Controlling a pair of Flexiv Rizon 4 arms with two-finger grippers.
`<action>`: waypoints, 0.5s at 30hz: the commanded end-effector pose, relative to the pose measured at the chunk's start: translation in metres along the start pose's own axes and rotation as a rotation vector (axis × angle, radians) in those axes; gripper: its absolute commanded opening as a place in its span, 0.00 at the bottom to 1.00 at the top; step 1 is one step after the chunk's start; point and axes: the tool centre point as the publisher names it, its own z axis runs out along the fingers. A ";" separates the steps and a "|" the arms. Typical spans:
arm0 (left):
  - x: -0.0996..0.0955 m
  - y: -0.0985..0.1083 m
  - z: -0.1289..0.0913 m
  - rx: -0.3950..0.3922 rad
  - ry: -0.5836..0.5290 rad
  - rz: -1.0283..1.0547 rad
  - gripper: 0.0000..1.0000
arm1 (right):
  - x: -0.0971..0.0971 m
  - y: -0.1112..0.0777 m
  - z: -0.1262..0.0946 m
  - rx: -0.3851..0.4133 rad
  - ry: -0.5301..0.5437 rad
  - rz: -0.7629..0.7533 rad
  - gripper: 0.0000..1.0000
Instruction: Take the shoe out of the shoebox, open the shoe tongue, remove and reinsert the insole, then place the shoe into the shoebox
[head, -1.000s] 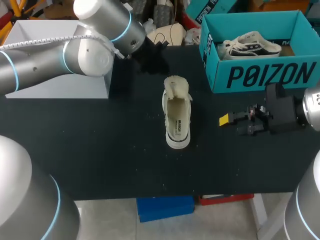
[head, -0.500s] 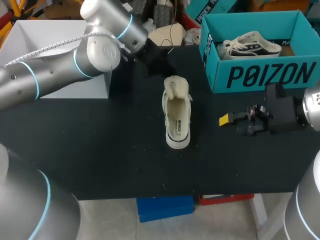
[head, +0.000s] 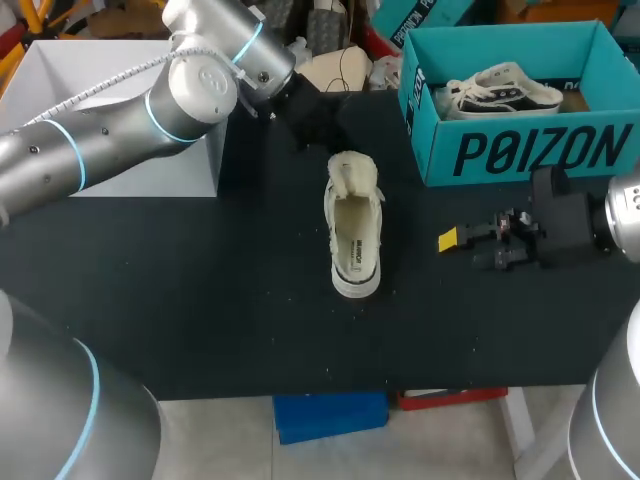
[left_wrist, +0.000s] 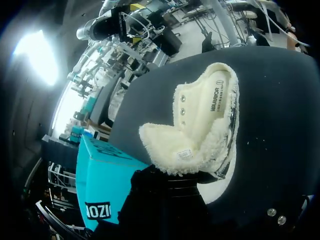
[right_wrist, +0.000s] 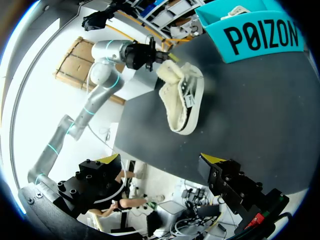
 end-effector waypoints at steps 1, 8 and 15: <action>0.010 -0.022 -0.008 -0.019 -0.001 0.001 0.00 | 0.000 0.001 0.000 0.002 -0.002 0.001 1.00; 0.028 -0.042 0.006 0.008 0.020 -0.001 0.00 | 0.000 0.001 0.000 0.002 -0.002 0.001 1.00; 0.039 -0.052 0.015 0.018 0.052 0.000 0.00 | 0.000 0.001 0.000 0.002 -0.002 0.001 1.00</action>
